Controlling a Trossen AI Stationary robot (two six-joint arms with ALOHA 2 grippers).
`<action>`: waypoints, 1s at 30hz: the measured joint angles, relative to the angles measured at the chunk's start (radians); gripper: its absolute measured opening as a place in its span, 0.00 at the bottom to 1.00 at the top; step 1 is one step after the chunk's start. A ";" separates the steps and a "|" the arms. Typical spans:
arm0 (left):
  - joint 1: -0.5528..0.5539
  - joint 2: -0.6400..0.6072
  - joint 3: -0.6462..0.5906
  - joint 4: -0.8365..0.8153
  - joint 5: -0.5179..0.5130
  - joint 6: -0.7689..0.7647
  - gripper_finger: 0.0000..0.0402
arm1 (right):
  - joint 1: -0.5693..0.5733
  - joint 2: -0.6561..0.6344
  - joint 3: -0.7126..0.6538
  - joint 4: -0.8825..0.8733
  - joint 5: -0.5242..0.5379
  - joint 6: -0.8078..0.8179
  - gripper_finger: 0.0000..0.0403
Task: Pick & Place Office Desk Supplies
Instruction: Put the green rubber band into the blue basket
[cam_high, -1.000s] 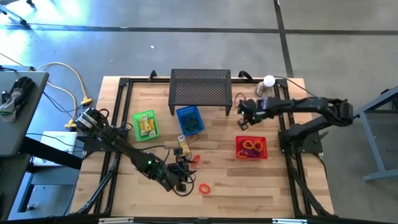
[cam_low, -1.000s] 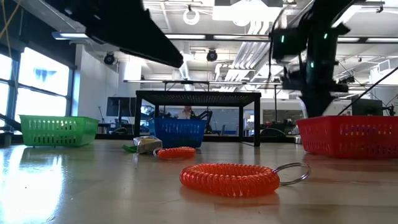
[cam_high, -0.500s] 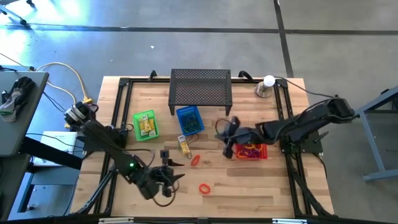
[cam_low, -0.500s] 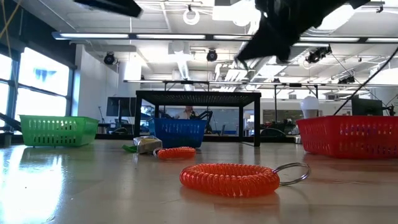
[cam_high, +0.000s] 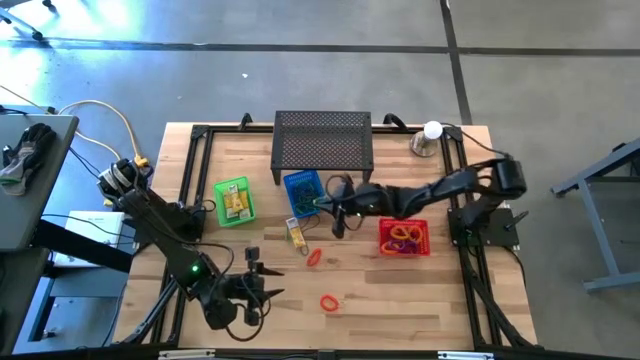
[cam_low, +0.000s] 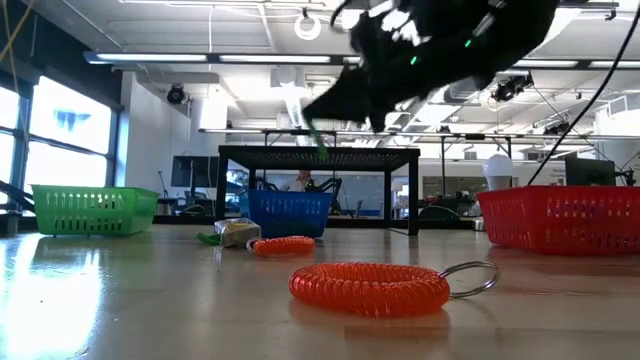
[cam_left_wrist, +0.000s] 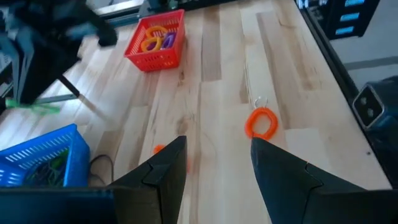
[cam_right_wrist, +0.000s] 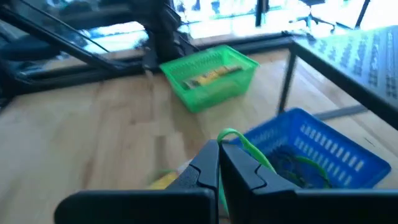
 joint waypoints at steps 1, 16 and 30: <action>-0.001 0.000 0.000 -0.008 0.000 -0.001 0.43 | -0.017 0.023 0.013 -0.001 -0.008 0.000 0.01; 0.016 0.000 0.000 -0.144 -0.004 -0.137 0.43 | -0.088 0.225 0.292 -0.340 0.000 0.062 0.01; 0.017 0.001 0.000 -0.237 0.000 -0.205 0.43 | -0.114 0.212 0.292 -0.346 -0.060 0.118 0.13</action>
